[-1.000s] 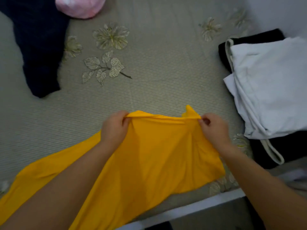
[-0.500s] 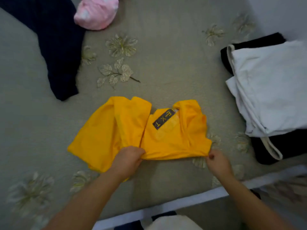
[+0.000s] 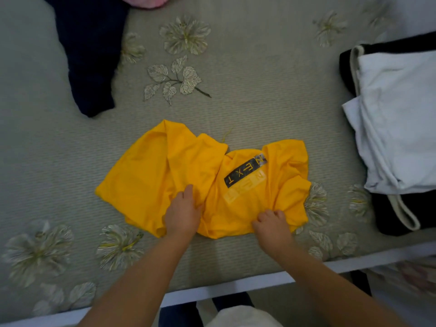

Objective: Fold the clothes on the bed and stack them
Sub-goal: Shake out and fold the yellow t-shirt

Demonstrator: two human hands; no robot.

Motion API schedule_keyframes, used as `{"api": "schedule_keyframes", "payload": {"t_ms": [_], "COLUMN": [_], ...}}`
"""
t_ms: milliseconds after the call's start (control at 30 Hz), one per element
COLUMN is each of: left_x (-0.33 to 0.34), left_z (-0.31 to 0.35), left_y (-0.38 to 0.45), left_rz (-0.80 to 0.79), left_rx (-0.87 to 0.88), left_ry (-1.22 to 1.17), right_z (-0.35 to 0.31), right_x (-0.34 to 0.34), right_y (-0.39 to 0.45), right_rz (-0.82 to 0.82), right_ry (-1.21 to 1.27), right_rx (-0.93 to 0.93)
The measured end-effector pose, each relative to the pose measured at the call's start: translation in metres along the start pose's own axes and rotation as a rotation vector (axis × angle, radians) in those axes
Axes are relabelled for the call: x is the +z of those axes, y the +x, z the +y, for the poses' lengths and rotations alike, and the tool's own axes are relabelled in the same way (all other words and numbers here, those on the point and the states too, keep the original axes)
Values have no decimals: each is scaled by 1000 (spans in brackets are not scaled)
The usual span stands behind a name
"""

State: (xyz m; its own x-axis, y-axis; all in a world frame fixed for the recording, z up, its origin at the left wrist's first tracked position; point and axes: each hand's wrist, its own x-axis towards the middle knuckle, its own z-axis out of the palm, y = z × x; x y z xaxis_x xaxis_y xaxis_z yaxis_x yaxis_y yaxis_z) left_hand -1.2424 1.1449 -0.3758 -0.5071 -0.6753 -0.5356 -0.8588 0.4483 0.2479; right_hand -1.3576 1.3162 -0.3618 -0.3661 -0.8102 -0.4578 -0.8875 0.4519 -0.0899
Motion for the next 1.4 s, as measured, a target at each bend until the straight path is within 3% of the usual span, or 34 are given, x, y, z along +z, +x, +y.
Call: {"api": "schedule_keyframes", "payload": {"t_ms": [67, 167, 267, 367, 433, 533, 633, 733, 800, 867, 933, 967, 1033, 1100, 1167, 1233, 1300, 1367, 1400], "left_x": [-3, -11, -21, -15, -11, -9, -7, -3, -4, -8, -11, -9, -6, 3, 10, 13, 12, 9, 7], "left_z": [4, -10, -31, -48, -52, -44, -27, -12, -5, 2, 3, 2, -5, -16, -26, -32, -30, -19, -11], "left_y": [2, -6, -27, -51, -60, -65, -53, -22, -6, -4, -10, -15, -30, -44, -55, -62, -62, -59, -56], "left_rz": [22, 251, 442, 214, 99, 116, 137, 42, 36, 144, 235, 241, 176, 44, -116, -231, -304, -296, -262], "left_rx": [24, 25, -117, -188, -192, -94, 151, 197, 139, 80, 50, 67, 123, 155, 151, 108, 84, 91, 138], "left_ry": [25, -263, -477, -337, -233, -106, -3, 125, 99, -38, -138, -159, -128, 7, 159, 277, 376, 386, 393], "right_z": [10, 25, 35, 35, 30, 26, 30, 41, 52, 68, 84, 90, 92, 82, 67, 48, 39, 40, 43], "right_x": [5, 17, 26, 30, 35, 31, 24, 17, 8, -6, -13, -11, 5, 29, 47, 54, 51, 46, 43], "right_y": [-11, -31, -59, -76, -74, -51, -21, 3, 5, -12, -43, -60, -92, -116, -127, -124, -118, -113, -111], "right_rz": [165, 360, 457, 380, 288, 254, 158, 94, 244, 563, 842, 897, 796, 487, 127, -313, -522, -409, -182], "right_ry": [-35, 53, 131, 231, 440, 804, 646, 548, 604, 741, 872, 934, 1051, 1147, 1168, 1036, 881, 812, 822], "right_rx": [-45, -18, -8, 16, 276, 744, 862, 807, 734, 741, 858, 970, 1220, 1343, 1316, 1163, 1022, 898, 959]}}
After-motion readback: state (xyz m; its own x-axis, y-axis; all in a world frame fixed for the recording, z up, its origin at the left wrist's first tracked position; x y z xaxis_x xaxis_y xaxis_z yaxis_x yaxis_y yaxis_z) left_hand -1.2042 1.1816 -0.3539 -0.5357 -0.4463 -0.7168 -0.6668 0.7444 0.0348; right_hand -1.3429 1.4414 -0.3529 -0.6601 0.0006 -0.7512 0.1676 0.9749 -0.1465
